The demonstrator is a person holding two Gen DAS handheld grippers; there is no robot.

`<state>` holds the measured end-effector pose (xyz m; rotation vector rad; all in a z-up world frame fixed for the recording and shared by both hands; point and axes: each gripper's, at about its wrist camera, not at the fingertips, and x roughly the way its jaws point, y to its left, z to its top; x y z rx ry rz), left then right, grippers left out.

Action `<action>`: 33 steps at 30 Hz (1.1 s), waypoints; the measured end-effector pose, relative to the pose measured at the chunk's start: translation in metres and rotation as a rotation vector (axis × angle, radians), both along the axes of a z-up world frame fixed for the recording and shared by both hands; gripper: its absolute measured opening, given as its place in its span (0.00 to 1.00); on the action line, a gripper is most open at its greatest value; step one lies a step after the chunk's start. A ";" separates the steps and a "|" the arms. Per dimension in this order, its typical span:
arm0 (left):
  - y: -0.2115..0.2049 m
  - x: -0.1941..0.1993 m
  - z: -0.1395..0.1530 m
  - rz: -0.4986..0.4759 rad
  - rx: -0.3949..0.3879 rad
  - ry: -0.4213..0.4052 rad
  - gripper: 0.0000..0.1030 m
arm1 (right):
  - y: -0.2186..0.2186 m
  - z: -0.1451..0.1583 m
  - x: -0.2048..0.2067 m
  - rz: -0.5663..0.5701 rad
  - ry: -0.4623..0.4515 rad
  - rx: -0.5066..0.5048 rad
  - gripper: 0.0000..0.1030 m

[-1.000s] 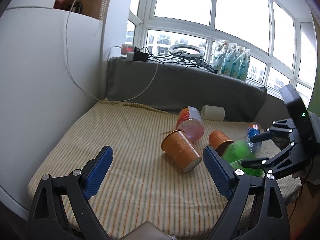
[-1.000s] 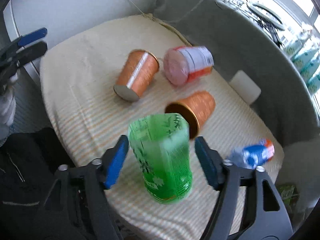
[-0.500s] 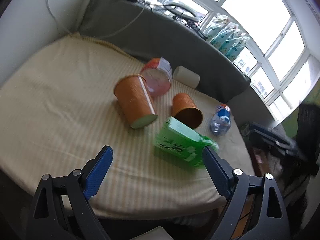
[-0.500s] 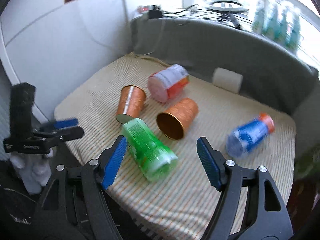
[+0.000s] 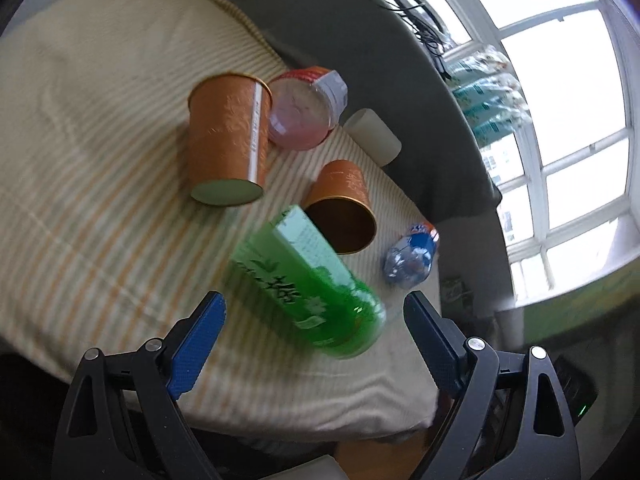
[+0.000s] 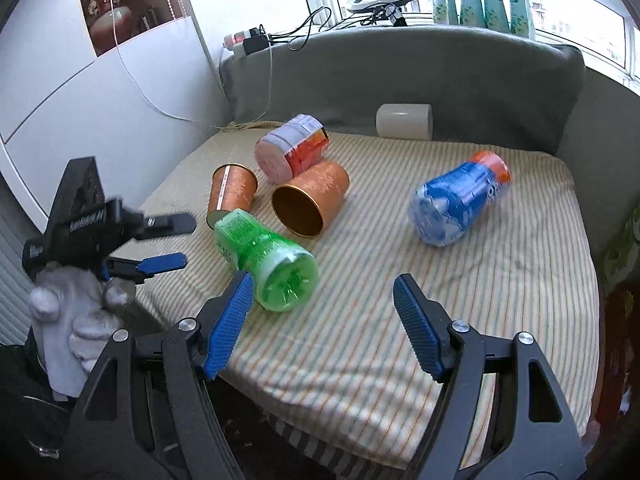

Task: Flip cup upright
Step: 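Rotate the held green cup with the right gripper toward upright, then lower the green cup upright onto the mattress with the right gripper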

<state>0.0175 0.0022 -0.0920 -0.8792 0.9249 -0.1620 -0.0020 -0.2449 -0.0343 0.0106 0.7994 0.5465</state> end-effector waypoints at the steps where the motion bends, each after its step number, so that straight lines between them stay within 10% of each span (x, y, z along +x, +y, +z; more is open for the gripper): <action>1: -0.003 0.004 -0.001 0.011 -0.003 0.007 0.87 | -0.001 -0.001 -0.001 -0.002 0.002 0.003 0.73; 15: -0.018 0.043 -0.041 0.078 -0.068 0.147 0.70 | -0.031 -0.010 -0.002 -0.054 -0.003 0.002 0.73; 33: -0.039 0.027 -0.012 -0.005 0.162 -0.038 0.57 | -0.046 -0.021 0.004 -0.110 0.002 0.014 0.73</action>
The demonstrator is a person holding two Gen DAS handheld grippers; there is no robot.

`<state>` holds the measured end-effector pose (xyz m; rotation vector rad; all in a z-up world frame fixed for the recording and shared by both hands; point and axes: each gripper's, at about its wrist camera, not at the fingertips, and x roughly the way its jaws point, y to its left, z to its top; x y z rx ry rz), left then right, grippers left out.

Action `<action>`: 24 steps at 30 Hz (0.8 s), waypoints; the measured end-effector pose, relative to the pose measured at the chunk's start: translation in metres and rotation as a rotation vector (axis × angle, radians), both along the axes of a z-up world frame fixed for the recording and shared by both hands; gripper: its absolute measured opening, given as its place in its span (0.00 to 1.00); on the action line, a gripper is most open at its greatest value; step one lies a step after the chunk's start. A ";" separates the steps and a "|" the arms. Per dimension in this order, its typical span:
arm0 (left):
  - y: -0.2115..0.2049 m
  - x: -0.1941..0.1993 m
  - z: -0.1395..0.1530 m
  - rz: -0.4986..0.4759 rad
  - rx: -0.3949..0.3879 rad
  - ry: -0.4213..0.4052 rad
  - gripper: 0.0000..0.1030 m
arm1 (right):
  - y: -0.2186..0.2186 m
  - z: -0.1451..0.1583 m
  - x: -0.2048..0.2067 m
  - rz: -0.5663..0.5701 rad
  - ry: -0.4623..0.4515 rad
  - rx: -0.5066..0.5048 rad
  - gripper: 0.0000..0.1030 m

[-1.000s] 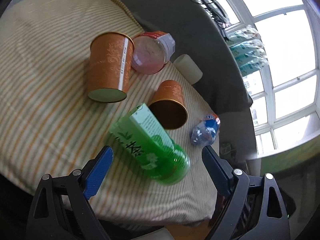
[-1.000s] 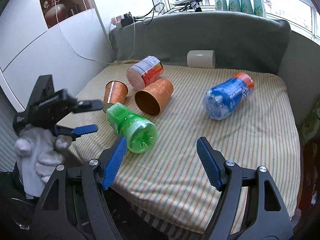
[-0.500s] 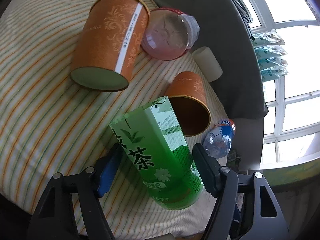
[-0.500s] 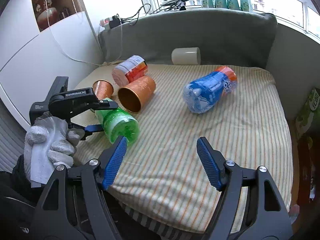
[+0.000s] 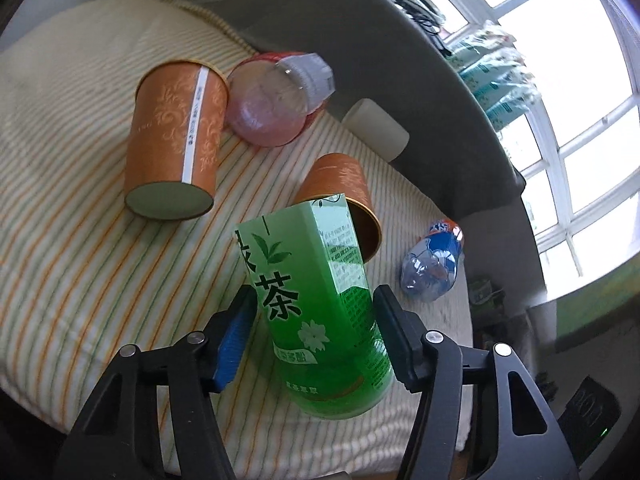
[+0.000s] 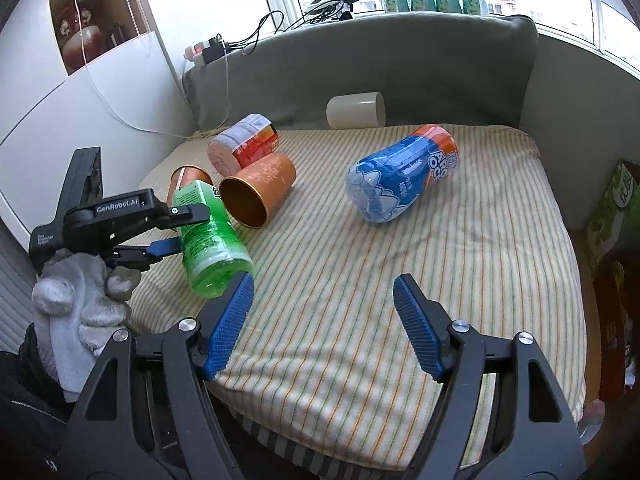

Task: Flip cup upright
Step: 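Lower the green cup upright onto the mattress with the right gripper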

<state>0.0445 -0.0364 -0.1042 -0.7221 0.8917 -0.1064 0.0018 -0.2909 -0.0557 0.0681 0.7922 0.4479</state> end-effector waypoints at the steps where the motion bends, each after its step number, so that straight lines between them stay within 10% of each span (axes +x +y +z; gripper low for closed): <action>1: -0.002 -0.002 0.003 -0.004 0.020 -0.016 0.57 | 0.000 -0.001 0.000 -0.001 0.001 0.001 0.73; 17: -0.076 -0.017 0.023 -0.205 0.508 -0.355 0.55 | -0.005 -0.002 -0.001 -0.040 -0.008 0.010 0.73; 24: -0.088 -0.016 0.021 -0.243 0.554 -0.379 0.54 | -0.017 -0.001 -0.004 -0.083 -0.010 0.020 0.73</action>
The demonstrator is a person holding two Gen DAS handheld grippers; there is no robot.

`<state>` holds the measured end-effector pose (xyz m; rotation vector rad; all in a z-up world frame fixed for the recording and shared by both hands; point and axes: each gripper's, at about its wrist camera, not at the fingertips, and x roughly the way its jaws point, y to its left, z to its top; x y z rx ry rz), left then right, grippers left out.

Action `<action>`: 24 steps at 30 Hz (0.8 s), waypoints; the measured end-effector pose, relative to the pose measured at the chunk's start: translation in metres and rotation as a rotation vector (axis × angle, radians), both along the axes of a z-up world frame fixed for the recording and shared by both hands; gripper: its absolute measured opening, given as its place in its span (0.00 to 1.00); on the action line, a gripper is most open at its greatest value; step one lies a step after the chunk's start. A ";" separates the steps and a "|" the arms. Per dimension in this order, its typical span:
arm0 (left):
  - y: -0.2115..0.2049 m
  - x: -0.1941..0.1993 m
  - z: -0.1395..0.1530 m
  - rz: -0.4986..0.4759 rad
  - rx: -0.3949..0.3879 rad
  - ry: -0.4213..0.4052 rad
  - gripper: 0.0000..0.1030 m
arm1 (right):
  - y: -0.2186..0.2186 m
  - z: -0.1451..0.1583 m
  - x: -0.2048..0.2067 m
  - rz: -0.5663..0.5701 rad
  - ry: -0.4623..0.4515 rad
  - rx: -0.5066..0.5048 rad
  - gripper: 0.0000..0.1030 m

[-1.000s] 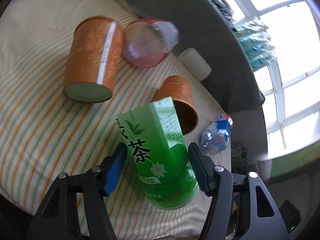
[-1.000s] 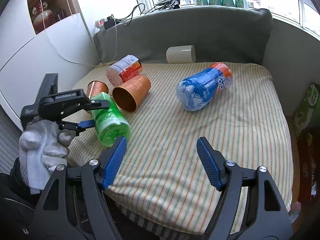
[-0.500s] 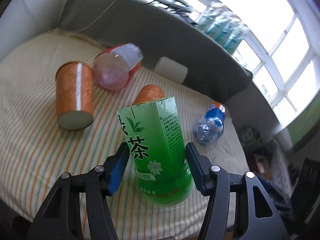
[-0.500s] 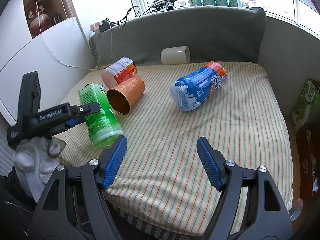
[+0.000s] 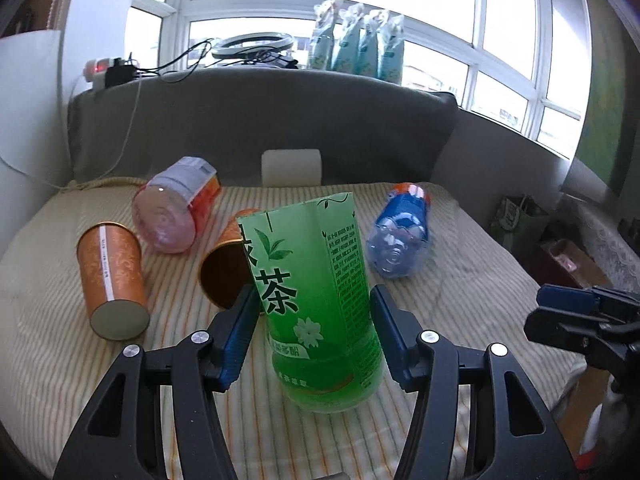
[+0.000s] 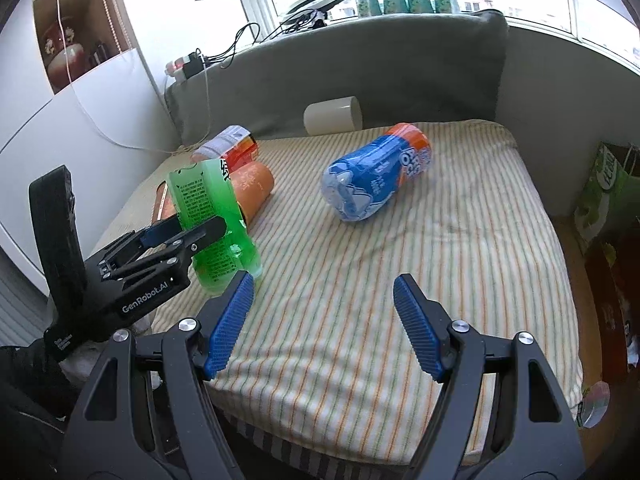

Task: Flip cup upright
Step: 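Lower the green cup upright onto the mattress with the right gripper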

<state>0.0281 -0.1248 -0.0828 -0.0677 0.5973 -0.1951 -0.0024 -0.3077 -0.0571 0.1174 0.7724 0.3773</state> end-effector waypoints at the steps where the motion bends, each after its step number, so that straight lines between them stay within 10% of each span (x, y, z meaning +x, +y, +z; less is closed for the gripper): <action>1: -0.002 -0.002 0.000 -0.007 0.005 -0.002 0.54 | -0.001 0.000 0.000 -0.004 0.000 0.001 0.73; 24: -0.014 -0.031 -0.006 -0.101 -0.004 0.034 0.47 | 0.003 0.005 -0.019 -0.022 -0.019 -0.003 0.73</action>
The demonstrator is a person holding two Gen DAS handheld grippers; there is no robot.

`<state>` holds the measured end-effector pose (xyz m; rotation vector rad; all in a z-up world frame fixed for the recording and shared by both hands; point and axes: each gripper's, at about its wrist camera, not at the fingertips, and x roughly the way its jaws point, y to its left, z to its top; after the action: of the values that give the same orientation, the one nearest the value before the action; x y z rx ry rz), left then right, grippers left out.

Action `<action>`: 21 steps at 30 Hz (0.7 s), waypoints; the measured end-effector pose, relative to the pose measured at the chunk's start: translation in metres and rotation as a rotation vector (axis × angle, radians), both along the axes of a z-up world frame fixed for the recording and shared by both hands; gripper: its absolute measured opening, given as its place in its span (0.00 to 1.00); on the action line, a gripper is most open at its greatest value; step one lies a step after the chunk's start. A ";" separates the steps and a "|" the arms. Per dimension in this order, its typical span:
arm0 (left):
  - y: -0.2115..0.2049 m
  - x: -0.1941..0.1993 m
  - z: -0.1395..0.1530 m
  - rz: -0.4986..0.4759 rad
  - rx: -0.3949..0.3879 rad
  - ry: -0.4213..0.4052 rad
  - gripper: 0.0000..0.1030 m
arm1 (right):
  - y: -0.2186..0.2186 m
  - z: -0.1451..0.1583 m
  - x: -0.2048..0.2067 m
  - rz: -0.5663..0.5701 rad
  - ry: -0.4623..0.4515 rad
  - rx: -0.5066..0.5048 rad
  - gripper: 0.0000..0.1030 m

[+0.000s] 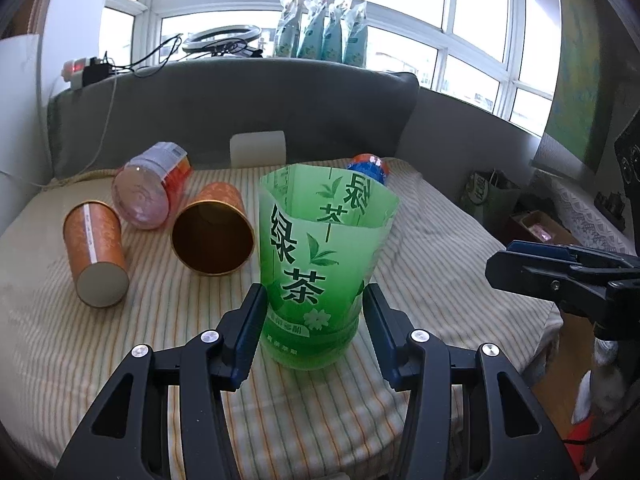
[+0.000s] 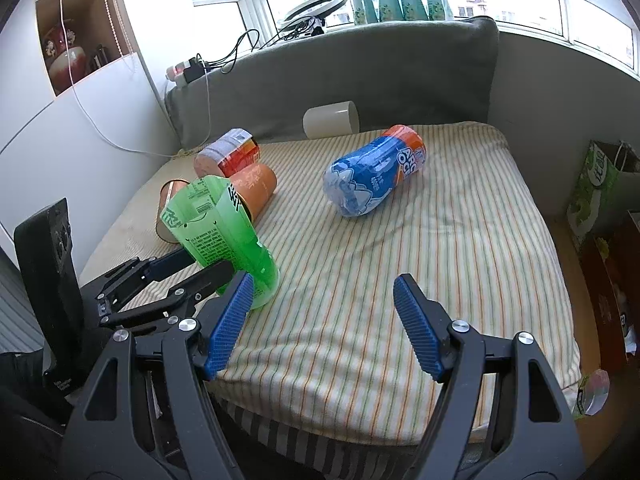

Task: Flip cup upright
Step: 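Lower the green cup upright onto the mattress with the right gripper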

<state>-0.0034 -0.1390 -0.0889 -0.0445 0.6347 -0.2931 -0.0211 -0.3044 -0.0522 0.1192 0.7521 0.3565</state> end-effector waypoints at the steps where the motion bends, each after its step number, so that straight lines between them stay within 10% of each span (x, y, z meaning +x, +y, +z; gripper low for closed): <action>1: 0.001 0.000 -0.001 -0.001 -0.007 0.008 0.47 | 0.000 0.000 -0.001 -0.001 0.000 0.001 0.73; 21: 0.014 -0.020 0.001 -0.044 -0.006 0.040 0.54 | 0.018 0.002 -0.016 -0.001 -0.027 0.000 0.73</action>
<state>-0.0232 -0.1249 -0.0882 -0.0426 0.6749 -0.3371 -0.0372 -0.2868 -0.0505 0.1147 0.7256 0.3565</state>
